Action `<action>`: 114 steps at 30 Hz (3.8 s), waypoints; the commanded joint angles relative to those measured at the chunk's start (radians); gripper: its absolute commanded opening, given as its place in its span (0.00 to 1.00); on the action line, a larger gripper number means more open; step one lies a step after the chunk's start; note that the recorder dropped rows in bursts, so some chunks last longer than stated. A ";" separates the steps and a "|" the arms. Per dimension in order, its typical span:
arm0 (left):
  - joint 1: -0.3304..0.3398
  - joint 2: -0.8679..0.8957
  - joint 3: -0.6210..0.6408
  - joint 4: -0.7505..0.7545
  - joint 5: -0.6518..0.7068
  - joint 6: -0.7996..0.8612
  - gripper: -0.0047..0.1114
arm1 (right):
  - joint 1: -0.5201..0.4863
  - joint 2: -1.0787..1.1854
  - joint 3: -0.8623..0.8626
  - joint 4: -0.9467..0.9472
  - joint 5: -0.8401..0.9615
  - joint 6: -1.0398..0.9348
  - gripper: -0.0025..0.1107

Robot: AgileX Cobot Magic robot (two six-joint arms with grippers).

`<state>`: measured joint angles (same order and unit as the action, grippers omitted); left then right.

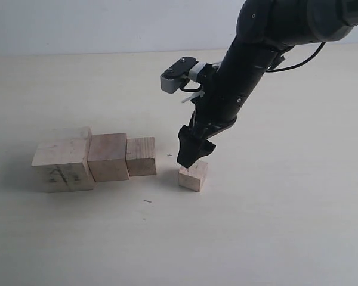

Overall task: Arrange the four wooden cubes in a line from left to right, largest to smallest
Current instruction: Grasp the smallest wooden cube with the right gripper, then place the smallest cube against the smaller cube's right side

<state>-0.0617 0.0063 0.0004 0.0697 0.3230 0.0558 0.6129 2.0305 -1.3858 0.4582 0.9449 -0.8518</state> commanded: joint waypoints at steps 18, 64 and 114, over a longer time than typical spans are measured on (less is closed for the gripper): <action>0.003 -0.006 0.000 0.002 -0.007 0.000 0.04 | 0.003 0.082 0.005 0.012 -0.008 -0.012 0.80; 0.003 -0.006 0.000 0.002 -0.007 0.000 0.04 | 0.003 0.103 -0.042 -0.132 -0.088 -0.443 0.02; 0.003 -0.006 0.000 0.002 -0.007 0.000 0.04 | 0.120 0.250 -0.239 -0.118 -0.031 -0.377 0.02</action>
<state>-0.0617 0.0063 0.0004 0.0697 0.3230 0.0558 0.7312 2.2655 -1.6210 0.3274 0.9123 -1.2219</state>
